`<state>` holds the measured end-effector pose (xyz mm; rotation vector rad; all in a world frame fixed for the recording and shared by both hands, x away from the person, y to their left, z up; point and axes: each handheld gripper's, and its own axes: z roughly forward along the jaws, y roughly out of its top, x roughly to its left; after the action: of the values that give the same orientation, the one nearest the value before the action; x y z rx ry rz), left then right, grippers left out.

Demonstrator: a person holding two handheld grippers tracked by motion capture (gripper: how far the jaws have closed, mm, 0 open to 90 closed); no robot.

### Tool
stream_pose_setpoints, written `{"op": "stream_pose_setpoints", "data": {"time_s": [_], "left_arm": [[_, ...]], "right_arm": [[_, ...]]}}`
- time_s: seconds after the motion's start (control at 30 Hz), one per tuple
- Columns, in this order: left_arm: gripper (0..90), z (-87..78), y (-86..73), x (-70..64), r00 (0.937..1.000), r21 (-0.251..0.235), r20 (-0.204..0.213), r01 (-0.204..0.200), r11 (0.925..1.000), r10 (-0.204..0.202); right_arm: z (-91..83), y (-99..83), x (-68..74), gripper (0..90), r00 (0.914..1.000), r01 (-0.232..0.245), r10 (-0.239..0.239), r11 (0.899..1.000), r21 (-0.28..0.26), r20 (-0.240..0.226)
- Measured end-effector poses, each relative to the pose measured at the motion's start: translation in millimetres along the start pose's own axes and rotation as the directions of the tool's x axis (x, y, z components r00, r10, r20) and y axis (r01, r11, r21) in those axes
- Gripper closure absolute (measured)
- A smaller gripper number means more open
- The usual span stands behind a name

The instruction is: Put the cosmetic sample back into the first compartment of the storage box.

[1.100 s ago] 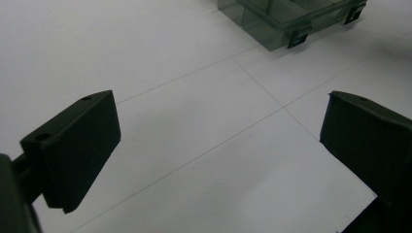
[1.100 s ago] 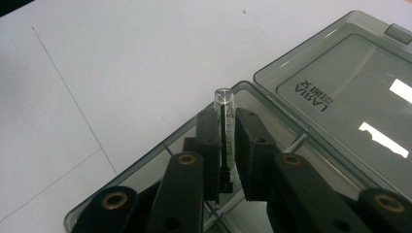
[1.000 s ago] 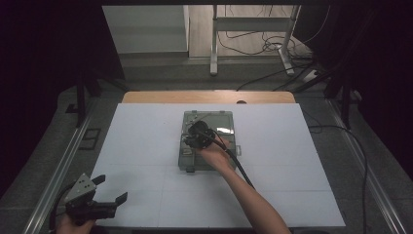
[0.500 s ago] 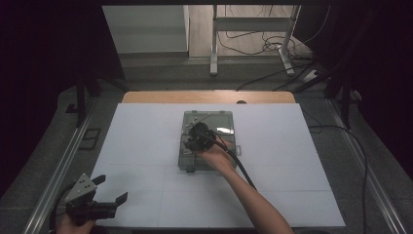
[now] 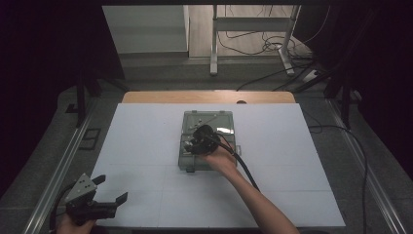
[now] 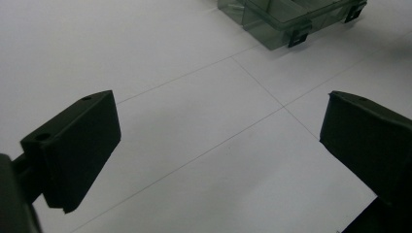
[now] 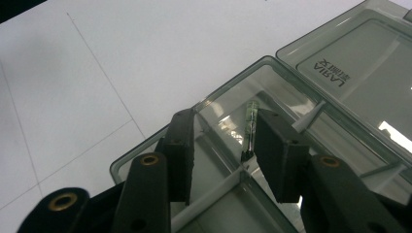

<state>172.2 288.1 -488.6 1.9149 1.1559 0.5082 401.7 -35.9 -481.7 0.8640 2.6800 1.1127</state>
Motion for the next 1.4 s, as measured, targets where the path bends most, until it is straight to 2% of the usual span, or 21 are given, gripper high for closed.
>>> {"op": "stream_pose_setpoints", "data": {"time_s": [0.23,0.5,0.7,0.97,1.1,1.27,1.4], "left_arm": [[1.7,0.1,0.1,-0.1,1.0,0.001,0.0,-0.001,1.0,0.001],[1.7,-0.2,-0.1,0.1,1.0,-0.002,0.002,-0.003,1.0,0.003],[1.6,-0.5,-0.2,1.2,0.9999,-0.005,0.01,0.003,1.0,-0.003],[1.7,-1.1,-0.5,1.9,0.9998,-0.011,0.016,0.008,0.9999,-0.008],[1.6,-1.2,-0.5,1.9,0.9998,-0.011,0.017,0.008,0.9999,-0.008],[1.7,-0.9,-0.3,1.9,0.9998,-0.012,0.018,0.006,0.9999,-0.005],[1.7,-0.9,-0.3,2.3,0.9998,-0.011,0.019,0.009,0.9999,-0.008]], "right_arm": [[-8.7,-5.0,0.5,55.3,1.0,-0.003,0.003,1.0,-0.001,-0.005],[-16.3,-14.2,-0.5,51.9,0.9998,0.007,-0.008,1.0,0.022,0.019],[-22.0,-18.8,-3.1,48.9,0.9995,-0.006,0.006,1.0,0.011,0.031],[-29.9,-21.1,-1.3,42.6,0.9997,-0.021,0.021,1.0,0.005,0.015],[-34.0,-25.4,0.4,35.8,0.9998,-0.013,0.013,0.999,0.032,0.013],[-37.0,-29.9,0.8,27.8,0.9994,-0.028,0.029,0.999,0.039,-0.017],[-40.6,-32.6,3.6,25.7,0.9994,-0.014,0.016,0.999,0.042,-0.03]]}}
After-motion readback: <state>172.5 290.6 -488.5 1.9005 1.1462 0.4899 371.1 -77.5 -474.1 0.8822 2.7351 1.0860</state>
